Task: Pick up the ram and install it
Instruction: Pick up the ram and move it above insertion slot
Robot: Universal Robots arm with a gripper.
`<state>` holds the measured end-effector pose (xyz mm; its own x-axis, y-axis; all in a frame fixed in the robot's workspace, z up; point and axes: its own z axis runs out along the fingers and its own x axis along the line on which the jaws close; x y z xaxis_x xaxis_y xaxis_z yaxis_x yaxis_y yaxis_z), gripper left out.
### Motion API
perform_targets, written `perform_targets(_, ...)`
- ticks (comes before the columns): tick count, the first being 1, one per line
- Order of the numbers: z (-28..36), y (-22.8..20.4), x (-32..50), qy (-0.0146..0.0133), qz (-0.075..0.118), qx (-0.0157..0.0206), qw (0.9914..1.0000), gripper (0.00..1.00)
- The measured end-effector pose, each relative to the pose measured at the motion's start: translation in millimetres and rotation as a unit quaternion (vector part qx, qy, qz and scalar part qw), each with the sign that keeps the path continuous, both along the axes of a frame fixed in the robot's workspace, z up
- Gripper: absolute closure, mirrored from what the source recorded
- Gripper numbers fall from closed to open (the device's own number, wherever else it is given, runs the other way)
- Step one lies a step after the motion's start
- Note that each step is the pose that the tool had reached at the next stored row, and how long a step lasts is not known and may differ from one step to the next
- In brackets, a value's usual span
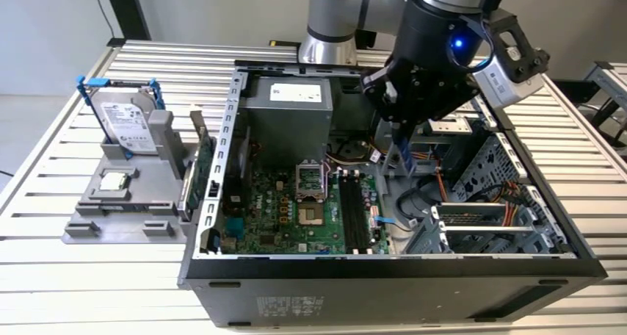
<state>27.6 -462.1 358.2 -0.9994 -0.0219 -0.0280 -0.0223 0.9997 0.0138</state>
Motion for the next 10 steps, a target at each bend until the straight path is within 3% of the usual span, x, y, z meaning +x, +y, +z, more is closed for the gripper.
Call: perform_targets(10,-9.8,0.1,0.0,0.0000,0.000,-0.0043,0.99999,1.00)
